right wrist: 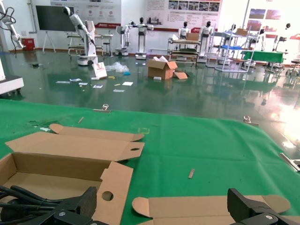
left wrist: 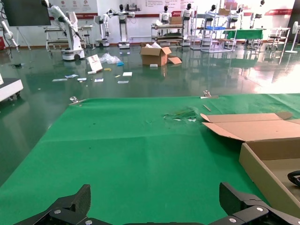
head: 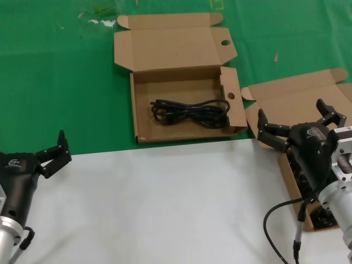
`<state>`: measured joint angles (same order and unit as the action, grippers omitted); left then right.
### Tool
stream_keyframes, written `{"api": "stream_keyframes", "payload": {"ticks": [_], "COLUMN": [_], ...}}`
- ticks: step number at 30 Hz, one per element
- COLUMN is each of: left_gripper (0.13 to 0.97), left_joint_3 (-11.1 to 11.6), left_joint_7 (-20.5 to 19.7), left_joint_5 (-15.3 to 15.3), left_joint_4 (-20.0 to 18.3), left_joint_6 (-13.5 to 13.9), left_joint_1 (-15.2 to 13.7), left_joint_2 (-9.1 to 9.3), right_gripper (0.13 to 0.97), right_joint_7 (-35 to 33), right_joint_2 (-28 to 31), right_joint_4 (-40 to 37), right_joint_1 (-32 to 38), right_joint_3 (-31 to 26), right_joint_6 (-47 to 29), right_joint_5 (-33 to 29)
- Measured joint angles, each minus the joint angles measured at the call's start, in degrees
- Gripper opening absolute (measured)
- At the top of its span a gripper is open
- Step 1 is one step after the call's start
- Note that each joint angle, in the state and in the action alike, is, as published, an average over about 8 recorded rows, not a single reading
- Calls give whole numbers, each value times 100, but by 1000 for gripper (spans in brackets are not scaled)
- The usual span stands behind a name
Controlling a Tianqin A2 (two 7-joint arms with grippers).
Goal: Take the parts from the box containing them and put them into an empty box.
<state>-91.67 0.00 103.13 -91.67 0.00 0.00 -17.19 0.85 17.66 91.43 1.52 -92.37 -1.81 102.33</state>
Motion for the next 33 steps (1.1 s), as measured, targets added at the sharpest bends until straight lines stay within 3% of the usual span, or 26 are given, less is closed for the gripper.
{"api": "stream_keyframes", "payload": {"ticks": [33], "left_gripper": [966], "left_joint_3": [0], "left_joint_7": [0], "left_joint_5": [0], "left_joint_4": [0], "left_joint_6": [0], "left_joint_1": [0], "left_joint_2": [0], "right_gripper": [966], "right_joint_7": [0], "right_joint_2": [0], "right_joint_4": [0], "right_joint_1": [0], "right_joint_3": [0], "right_joint_6": [0], "right_joint_5": [0]}}
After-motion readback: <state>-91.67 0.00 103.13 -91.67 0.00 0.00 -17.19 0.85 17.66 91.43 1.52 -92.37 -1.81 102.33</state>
